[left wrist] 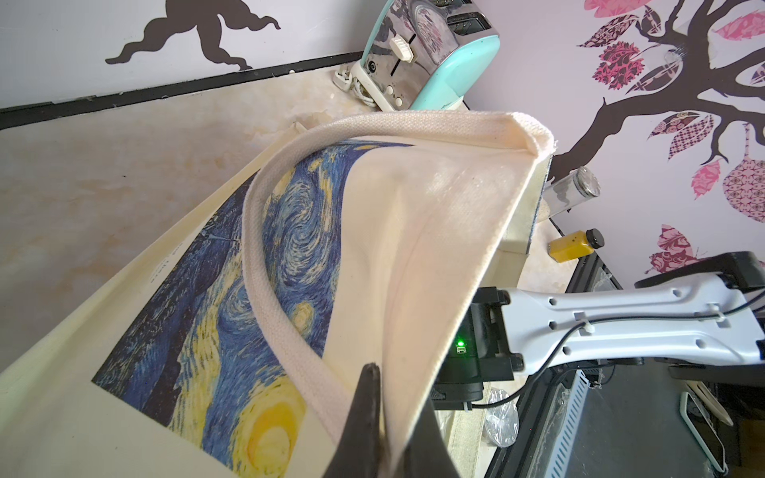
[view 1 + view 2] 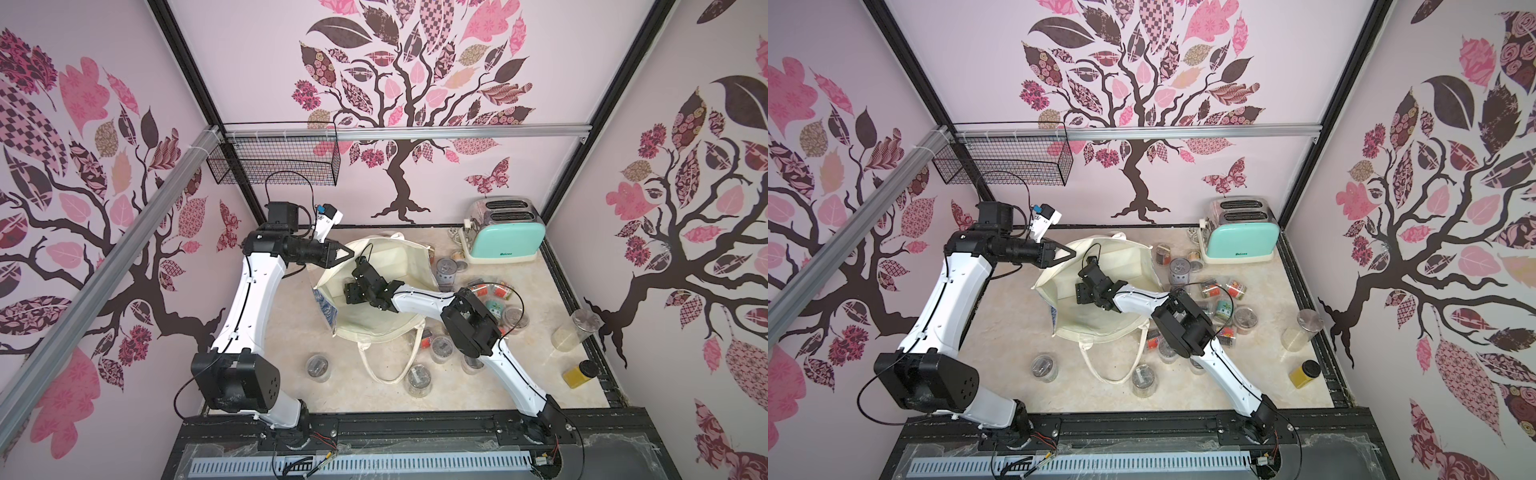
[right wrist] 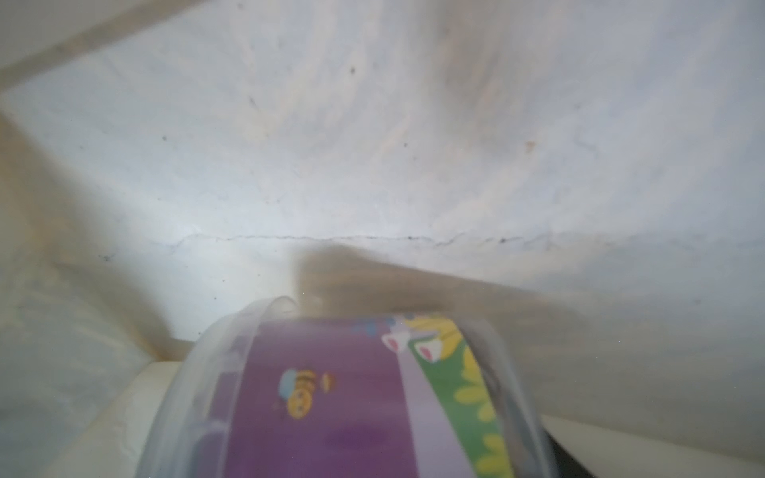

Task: Take out the seed jars from the canvas bag
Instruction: Pick up the seed jar from the canvas bag.

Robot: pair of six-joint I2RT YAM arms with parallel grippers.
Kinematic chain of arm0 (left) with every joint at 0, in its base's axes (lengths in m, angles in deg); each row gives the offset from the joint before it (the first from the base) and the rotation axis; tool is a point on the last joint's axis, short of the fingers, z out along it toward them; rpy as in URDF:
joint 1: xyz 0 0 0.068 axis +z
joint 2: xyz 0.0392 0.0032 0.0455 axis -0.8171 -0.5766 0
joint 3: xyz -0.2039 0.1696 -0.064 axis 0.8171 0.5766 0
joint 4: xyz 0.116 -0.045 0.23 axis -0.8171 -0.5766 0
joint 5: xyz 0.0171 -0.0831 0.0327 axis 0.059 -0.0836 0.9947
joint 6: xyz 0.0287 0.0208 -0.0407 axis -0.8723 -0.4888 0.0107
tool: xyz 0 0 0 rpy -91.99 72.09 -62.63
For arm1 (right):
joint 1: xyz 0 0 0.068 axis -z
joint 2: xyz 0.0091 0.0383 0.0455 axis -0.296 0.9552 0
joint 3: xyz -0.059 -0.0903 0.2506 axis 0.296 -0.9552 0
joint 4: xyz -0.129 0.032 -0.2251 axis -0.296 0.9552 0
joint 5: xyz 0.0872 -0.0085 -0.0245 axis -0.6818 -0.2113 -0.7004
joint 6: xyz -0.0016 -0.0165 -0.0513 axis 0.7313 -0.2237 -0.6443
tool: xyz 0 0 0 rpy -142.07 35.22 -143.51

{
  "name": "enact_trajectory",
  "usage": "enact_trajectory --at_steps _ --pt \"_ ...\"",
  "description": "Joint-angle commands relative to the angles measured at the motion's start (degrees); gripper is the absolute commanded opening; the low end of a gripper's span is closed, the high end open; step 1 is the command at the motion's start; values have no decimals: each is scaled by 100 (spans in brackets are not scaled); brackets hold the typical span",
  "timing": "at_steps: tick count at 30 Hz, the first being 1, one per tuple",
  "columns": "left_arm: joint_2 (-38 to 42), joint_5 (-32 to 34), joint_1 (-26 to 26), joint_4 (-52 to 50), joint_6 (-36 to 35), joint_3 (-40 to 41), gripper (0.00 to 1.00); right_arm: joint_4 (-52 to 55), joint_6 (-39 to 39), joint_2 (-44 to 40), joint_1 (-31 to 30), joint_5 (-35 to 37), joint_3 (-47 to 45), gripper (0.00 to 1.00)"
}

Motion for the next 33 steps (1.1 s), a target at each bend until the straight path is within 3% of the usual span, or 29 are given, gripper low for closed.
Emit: enact_trajectory --at_steps 1,7,12,19,25,31,33 --pt "175 -191 -36 -71 31 -89 0 -162 -125 -808 26 -152 -425 67" --pt "206 -126 -35 -62 110 -70 0 -435 -142 -1561 28 -252 -1132 60" --pt "208 -94 -36 20 285 -59 0 -201 -164 -2154 25 -359 -1407 60" --pt "-394 480 25 157 298 -512 0 628 -15 -3516 29 -697 -2236 60" --pt "-961 346 95 277 447 -975 0 1731 -88 -4573 29 -1113 -2645 60" --pt "-1321 554 226 569 275 -1198 0 2812 -212 -5490 38 -936 -2732 60" --pt "-1463 678 304 621 135 -1383 8 3108 -206 -5774 72 -901 -2783 60"
